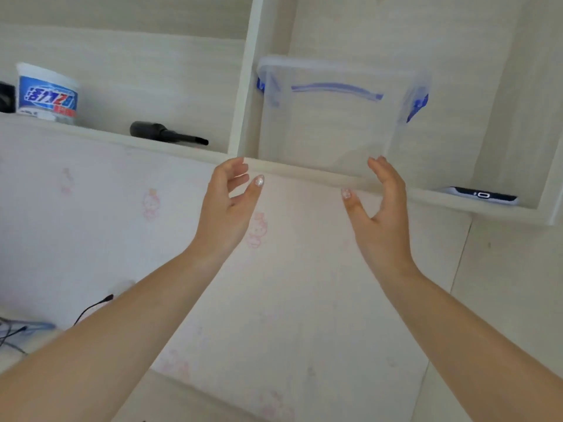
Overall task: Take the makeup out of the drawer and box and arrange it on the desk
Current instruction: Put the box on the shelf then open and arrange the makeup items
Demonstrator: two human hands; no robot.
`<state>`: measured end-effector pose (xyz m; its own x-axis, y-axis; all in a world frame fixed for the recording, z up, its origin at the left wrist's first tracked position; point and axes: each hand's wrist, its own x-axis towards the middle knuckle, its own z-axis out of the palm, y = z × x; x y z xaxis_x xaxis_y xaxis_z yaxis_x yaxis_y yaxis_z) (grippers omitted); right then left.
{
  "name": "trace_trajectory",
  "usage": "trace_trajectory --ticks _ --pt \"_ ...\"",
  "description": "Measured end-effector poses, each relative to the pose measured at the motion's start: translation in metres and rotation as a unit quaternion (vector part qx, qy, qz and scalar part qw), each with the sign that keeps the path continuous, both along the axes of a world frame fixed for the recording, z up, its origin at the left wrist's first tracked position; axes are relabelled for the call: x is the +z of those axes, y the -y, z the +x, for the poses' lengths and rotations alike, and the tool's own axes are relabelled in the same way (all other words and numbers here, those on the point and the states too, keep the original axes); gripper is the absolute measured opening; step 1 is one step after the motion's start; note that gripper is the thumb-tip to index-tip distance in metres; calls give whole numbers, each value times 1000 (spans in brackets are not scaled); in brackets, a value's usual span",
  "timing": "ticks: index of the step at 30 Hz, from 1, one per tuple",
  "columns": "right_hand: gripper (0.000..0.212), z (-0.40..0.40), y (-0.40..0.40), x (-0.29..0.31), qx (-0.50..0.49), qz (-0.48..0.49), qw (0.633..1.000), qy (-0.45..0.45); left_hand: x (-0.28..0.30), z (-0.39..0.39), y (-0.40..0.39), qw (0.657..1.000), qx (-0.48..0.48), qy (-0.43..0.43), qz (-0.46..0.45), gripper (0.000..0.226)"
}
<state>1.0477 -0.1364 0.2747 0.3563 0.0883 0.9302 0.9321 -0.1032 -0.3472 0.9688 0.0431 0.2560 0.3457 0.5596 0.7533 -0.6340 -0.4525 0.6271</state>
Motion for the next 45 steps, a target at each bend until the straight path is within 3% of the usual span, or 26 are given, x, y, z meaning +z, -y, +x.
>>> trace_trajectory --ticks 4,12,24,30,38,42,45 --pt "48 -22 -12 -61 33 -111 993 -37 -64 -35 -8 997 20 -73 -5 34" --pt "47 -68 -50 -161 100 -228 958 -142 -172 -105 -42 978 58 -195 -37 26" --pt "46 -84 -124 -234 116 -333 916 -192 -268 -155 -141 950 91 -281 -97 26" --pt "42 -74 -215 -265 102 -352 899 -240 -293 -140 -238 946 59 -306 -86 27" --pt "41 -77 -357 -331 79 -393 848 -348 -345 -119 -372 918 7 -384 -98 27" --pt "42 -80 -386 -365 68 -407 821 -393 -379 -112 -400 896 -39 -429 -110 29" --pt "49 -76 -400 -384 50 -443 813 -375 -407 -103 -408 878 -81 -457 -112 40"
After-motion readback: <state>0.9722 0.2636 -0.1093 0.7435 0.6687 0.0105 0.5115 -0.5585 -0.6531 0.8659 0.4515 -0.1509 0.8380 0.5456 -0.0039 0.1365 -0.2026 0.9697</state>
